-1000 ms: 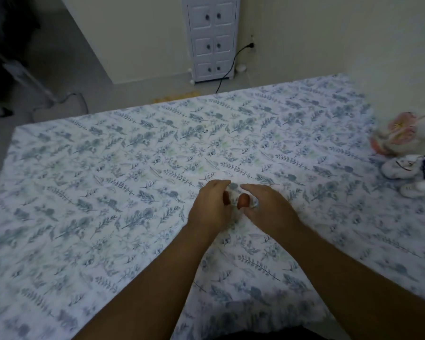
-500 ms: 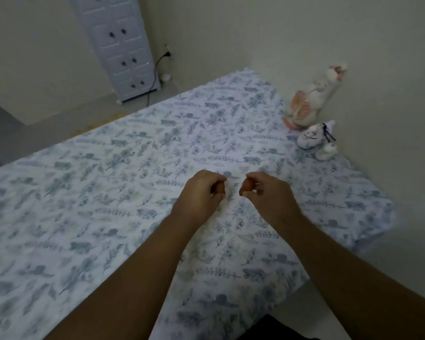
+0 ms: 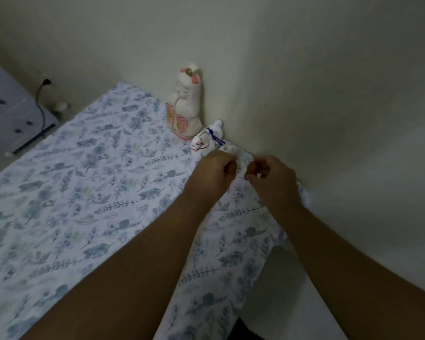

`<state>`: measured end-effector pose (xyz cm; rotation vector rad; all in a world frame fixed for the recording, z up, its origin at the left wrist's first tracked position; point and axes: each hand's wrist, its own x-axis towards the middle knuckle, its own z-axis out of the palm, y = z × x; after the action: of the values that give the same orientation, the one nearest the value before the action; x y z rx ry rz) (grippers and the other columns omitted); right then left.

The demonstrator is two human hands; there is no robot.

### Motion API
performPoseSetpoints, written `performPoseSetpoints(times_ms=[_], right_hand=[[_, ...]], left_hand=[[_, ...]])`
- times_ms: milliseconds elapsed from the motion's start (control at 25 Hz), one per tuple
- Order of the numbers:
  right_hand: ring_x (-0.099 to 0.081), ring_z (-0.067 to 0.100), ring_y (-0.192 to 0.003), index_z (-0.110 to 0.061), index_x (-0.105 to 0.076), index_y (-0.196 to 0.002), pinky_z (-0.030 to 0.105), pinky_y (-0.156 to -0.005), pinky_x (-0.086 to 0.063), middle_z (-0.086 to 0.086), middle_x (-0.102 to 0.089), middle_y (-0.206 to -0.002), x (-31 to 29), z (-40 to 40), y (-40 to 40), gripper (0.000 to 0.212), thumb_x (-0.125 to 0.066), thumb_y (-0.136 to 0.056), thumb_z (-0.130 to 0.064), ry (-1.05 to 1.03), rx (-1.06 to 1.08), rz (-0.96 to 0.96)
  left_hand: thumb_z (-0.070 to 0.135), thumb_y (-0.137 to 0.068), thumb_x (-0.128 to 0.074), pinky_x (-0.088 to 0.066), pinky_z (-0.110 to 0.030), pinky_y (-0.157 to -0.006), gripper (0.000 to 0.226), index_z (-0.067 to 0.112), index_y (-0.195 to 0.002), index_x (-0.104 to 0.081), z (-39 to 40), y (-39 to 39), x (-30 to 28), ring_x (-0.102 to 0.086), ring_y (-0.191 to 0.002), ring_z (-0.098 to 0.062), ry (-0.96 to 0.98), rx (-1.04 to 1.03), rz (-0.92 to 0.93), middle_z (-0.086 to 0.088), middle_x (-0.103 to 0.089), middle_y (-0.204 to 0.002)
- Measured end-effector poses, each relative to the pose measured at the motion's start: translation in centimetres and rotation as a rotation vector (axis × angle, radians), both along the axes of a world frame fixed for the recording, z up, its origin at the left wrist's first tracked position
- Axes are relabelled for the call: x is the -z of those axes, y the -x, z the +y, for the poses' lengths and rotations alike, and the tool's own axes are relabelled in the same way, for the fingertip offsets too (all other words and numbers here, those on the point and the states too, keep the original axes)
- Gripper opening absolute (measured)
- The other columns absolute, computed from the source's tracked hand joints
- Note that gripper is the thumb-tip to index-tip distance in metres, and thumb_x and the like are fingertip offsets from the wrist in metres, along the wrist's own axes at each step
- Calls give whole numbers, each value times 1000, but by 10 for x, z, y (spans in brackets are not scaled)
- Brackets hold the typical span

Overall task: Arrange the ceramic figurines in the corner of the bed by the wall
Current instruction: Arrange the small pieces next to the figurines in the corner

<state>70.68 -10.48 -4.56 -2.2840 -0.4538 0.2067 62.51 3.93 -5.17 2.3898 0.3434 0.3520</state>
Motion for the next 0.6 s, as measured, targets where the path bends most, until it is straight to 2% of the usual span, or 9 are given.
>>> performPoseSetpoints(times_ms=[80,200,320,400,480,600], right_hand=[[-65,9,-80,-16,-70,-103,22,-72,-51,-2,-73,-91,10,3,-15,15,-71,-88,-20,-34,5,-3],[-67,10,-81,-17,-71,-100,16,-69,-48,-2,-74,-91,25,7,-31,11,-68,-90,-22,-45,13,13],[-66,9,-80,-17,-70,-98,12,-66,-47,-2,-74,-91,33,7,-38,9,-67,-91,-21,-42,11,12],[-67,11,-80,-17,-70,-97,21,-69,-54,-2,-73,-90,38,4,-40,7,-68,-90,-19,-62,20,15],[-67,11,-80,-18,-70,-97,25,-71,-56,-2,-74,-90,41,3,-41,9,-70,-88,-19,-73,18,3],[-66,9,-78,-17,-70,-96,17,-69,-54,-4,-72,-87,41,1,-45,10,-72,-87,-17,-72,-9,-9]], left_hand=[[-3,-81,-62,-48,-42,-70,11,1,-72,-65,1,-30,8,-59,-74,-25,-60,42,3,-13,-65,-76],[-1,-80,-63,-47,-42,-67,14,4,-67,-60,7,-61,20,-55,-71,-22,-96,96,5,-8,-60,-72],[3,-83,-62,-52,-45,-71,9,2,-77,-68,8,-78,27,-62,-76,-30,-124,160,8,-12,-66,-79],[1,-84,-61,-54,-45,-74,11,0,-86,-72,6,-82,33,-65,-81,-33,-123,177,10,-18,-70,-85],[0,-85,-61,-54,-47,-74,11,-2,-87,-71,5,-82,38,-65,-81,-35,-128,184,37,-19,-70,-88],[-1,-84,-62,-53,-49,-73,7,-1,-85,-69,7,-83,40,-63,-80,-33,-130,168,53,-17,-68,-87]])
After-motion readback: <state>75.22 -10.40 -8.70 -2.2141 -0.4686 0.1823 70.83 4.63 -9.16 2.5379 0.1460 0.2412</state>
